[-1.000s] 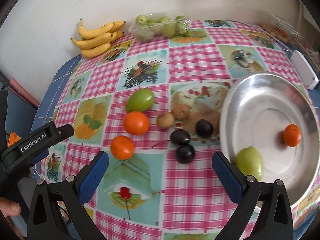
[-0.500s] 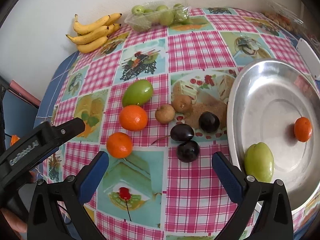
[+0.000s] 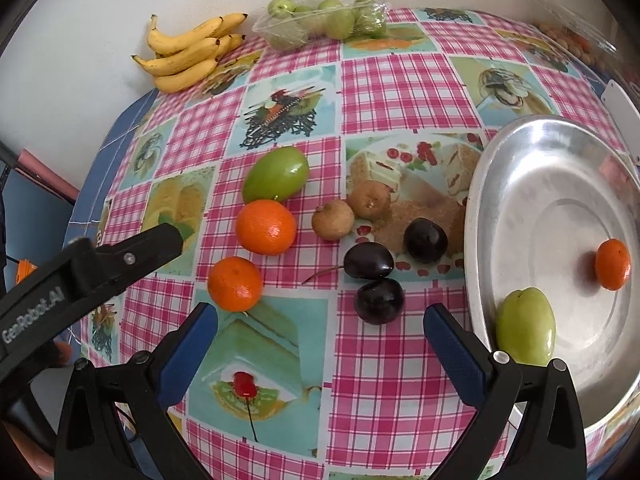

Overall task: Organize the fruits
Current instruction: 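Grasp an orange with the left gripper while the right gripper grasps a dark plum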

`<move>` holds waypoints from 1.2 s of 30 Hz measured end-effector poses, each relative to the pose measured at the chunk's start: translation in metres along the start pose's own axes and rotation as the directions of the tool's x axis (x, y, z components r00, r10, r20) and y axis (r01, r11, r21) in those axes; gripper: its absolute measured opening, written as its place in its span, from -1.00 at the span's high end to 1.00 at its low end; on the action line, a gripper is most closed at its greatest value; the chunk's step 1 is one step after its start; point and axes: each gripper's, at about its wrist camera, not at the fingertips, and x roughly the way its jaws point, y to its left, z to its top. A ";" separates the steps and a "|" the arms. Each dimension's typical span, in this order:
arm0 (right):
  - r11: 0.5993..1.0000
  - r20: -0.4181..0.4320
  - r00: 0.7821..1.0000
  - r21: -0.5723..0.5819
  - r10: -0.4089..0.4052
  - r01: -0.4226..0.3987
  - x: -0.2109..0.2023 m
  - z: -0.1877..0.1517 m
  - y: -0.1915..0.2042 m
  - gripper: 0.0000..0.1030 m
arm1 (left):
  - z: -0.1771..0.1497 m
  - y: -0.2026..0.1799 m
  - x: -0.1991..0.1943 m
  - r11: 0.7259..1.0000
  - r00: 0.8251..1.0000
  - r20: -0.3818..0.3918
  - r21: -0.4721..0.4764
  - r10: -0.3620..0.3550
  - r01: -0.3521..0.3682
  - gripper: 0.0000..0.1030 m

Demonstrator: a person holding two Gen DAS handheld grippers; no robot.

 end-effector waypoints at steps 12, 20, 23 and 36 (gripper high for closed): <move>0.996 -0.012 0.997 -0.025 -0.083 0.082 0.007 0.005 -0.002 -0.30 | -0.005 -0.017 0.021 0.996 0.991 -0.101 0.004 -0.089 0.090 -0.58; 0.993 -0.034 0.993 0.007 -0.116 0.116 0.013 0.006 -0.015 0.22 | -0.010 -0.033 0.033 0.993 0.984 -0.149 0.056 -0.095 0.104 0.00; 0.992 -0.039 0.992 0.026 -0.120 0.121 0.015 0.006 -0.021 0.40 | -0.012 -0.035 0.037 0.993 0.982 -0.165 0.059 -0.093 0.104 0.15; 0.994 -0.036 0.994 0.035 -0.101 0.103 0.015 0.006 -0.022 0.40 | -0.014 -0.034 0.042 0.992 0.979 -0.174 0.044 -0.105 0.115 0.26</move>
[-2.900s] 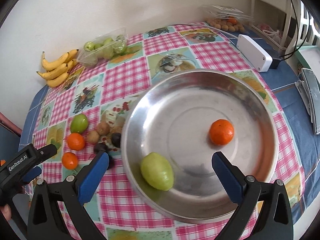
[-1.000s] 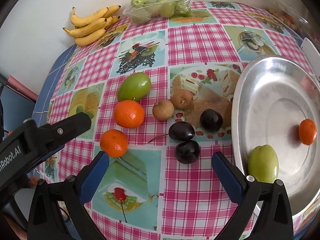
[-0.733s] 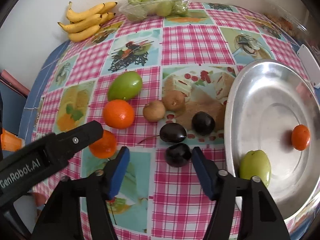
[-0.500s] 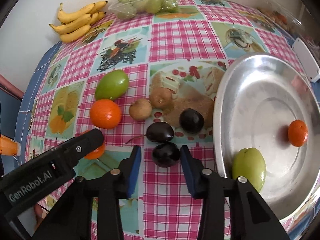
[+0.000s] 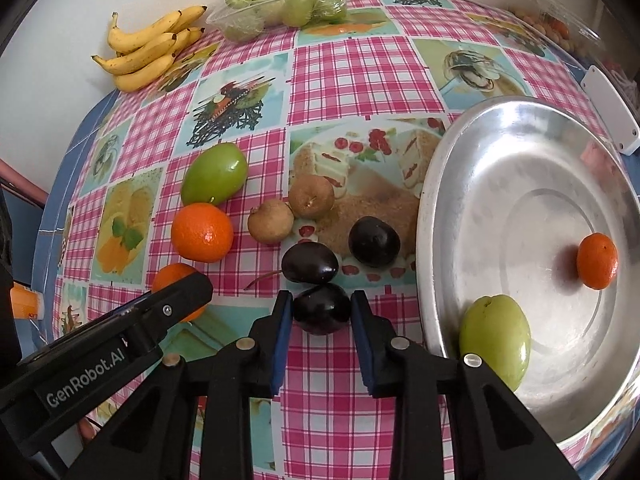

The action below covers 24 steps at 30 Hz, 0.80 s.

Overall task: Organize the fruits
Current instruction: 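Grasp an orange with the left gripper while the right gripper grasps a dark plum, then carry the orange with the left tool while the right tool carries the plum to the bowl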

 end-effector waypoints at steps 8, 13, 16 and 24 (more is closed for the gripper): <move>1.000 0.039 0.999 -0.009 0.029 -0.029 -0.012 0.002 0.003 0.41 | 0.006 0.003 -0.013 1.000 1.000 0.028 -0.025 0.000 0.001 0.26; 0.998 0.076 0.995 0.002 0.059 -0.059 -0.027 0.005 0.002 0.41 | 0.009 0.003 -0.032 0.999 0.998 0.068 -0.034 -0.005 0.007 0.26; 0.997 0.102 0.992 0.004 0.074 -0.075 -0.038 0.006 0.000 0.41 | 0.011 0.002 -0.044 0.999 0.995 0.100 -0.032 -0.010 0.013 0.26; 0.995 0.131 0.987 0.012 0.093 -0.095 -0.053 0.007 0.000 0.41 | 0.012 0.002 -0.060 0.998 0.989 0.144 -0.054 -0.011 0.019 0.26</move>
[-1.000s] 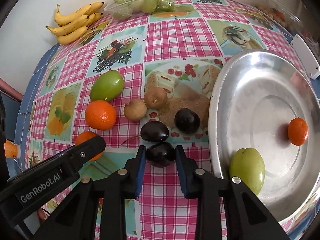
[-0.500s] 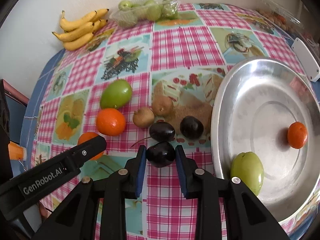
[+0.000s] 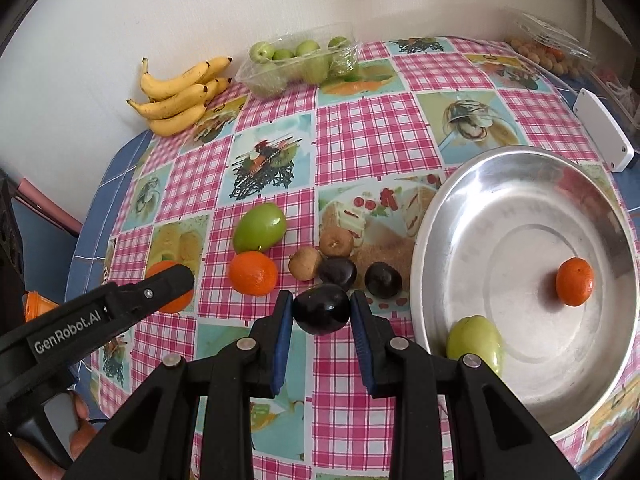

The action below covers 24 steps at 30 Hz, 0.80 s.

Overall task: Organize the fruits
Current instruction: 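Carry the orange with the left tool while the right tool carries the plum to the bowl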

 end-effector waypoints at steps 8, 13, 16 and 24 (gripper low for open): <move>1.000 0.010 1.000 0.025 0.004 -0.005 -0.010 -0.001 -0.012 0.41 | -0.007 -0.015 0.000 1.000 1.000 0.001 0.014 0.002 -0.002 0.26; 0.998 0.024 1.000 0.066 -0.001 -0.001 -0.019 0.001 -0.030 0.41 | -0.014 -0.034 0.001 0.999 1.000 0.002 0.045 -0.014 0.014 0.26; 0.994 0.036 0.999 0.106 -0.012 0.008 -0.027 0.001 -0.046 0.41 | -0.020 -0.049 0.003 0.997 1.000 -0.004 0.080 -0.021 0.021 0.26; 0.972 0.042 0.996 0.224 -0.081 0.070 -0.042 -0.003 -0.100 0.41 | -0.038 -0.093 0.012 0.981 0.998 -0.033 0.184 -0.047 0.052 0.26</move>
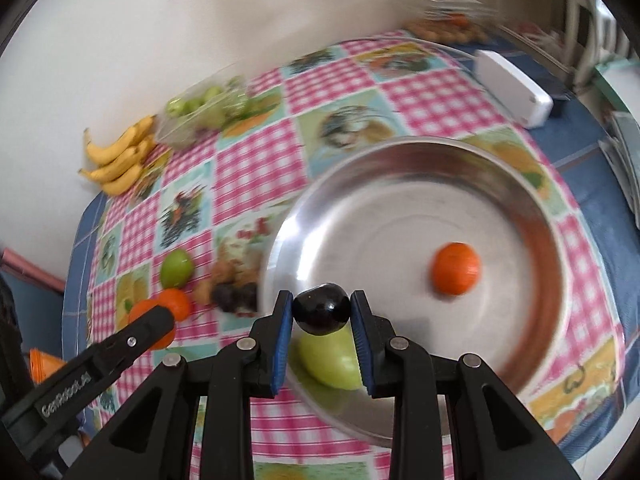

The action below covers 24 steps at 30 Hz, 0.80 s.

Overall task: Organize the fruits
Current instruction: 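Carry the orange with the left tool while the right tool carries the plum to the bowl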

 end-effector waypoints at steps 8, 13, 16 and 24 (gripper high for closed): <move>0.998 0.034 0.999 0.065 -0.024 0.022 -0.005 0.014 -0.036 0.41 | -0.001 -0.045 0.015 0.993 1.000 -0.004 0.115 -0.023 0.024 0.26; 0.994 0.051 0.997 0.095 -0.050 0.045 -0.001 0.024 -0.044 0.41 | -0.003 -0.062 0.032 0.988 1.000 -0.025 0.155 -0.019 0.022 0.26; 0.993 0.057 0.996 0.104 -0.071 0.065 0.004 0.031 -0.048 0.41 | -0.006 -0.071 0.045 0.984 0.999 -0.048 0.175 -0.021 0.029 0.26; 0.989 0.047 0.996 0.129 -0.080 0.074 0.020 0.043 -0.062 0.41 | -0.008 -0.083 0.069 0.981 0.995 -0.094 0.191 -0.027 0.044 0.26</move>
